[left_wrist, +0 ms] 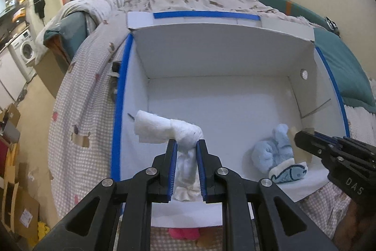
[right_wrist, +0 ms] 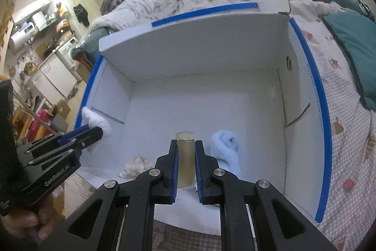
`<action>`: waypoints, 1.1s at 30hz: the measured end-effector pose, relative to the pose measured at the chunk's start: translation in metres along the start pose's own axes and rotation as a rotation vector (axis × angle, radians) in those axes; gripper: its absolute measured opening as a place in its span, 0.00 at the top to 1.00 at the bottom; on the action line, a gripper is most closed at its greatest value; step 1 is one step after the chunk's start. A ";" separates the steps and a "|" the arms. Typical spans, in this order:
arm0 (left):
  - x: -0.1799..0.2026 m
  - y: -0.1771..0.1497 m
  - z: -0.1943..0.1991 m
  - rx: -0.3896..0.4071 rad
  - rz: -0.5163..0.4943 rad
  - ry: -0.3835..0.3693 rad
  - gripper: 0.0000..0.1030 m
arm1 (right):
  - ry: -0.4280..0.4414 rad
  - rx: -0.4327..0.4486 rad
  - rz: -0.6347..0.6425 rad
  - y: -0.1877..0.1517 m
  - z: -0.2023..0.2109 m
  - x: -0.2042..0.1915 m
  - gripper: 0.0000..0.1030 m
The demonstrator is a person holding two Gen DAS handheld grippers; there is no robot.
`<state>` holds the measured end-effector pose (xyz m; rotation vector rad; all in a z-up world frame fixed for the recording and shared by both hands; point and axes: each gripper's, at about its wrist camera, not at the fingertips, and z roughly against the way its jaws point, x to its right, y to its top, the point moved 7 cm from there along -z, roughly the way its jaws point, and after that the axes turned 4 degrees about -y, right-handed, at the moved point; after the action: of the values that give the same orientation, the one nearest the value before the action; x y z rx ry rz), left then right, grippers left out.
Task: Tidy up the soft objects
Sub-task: 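Lift both held items and carry them over the box, then open the left gripper to drop the white cloth into the box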
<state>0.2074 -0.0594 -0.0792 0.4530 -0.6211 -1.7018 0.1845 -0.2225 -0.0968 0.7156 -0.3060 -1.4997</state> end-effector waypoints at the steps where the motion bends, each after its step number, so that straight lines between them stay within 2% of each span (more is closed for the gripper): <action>1: 0.002 0.000 -0.001 0.003 -0.005 -0.005 0.85 | 0.001 -0.002 0.007 -0.001 -0.001 -0.002 0.86; 6: 0.008 0.000 -0.004 0.014 -0.028 -0.023 0.85 | 0.001 -0.012 0.047 -0.004 -0.004 -0.008 0.86; 9: 0.005 -0.004 -0.011 -0.010 -0.031 0.001 0.85 | -0.003 -0.035 0.080 -0.010 -0.010 -0.013 0.86; 13: 0.001 -0.009 -0.017 -0.042 0.007 -0.017 0.85 | -0.003 -0.054 0.091 -0.014 -0.013 -0.015 0.86; 28: 0.008 -0.012 -0.014 -0.030 -0.029 0.006 0.82 | 0.001 -0.069 0.085 -0.012 -0.017 -0.014 0.85; 31: 0.007 -0.013 -0.014 -0.034 -0.024 0.004 0.79 | 0.000 -0.071 0.086 -0.012 -0.017 -0.014 0.85; 32: 0.007 -0.012 -0.014 -0.033 -0.023 0.000 0.74 | 0.000 -0.071 0.087 -0.013 -0.017 -0.014 0.85; 33: 0.007 -0.013 -0.013 -0.031 -0.021 -0.002 0.62 | -0.001 -0.071 0.088 -0.013 -0.017 -0.014 0.85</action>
<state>0.2043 -0.0667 -0.0972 0.4372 -0.5921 -1.7295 0.1832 -0.2039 -0.1137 0.6370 -0.2795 -1.4203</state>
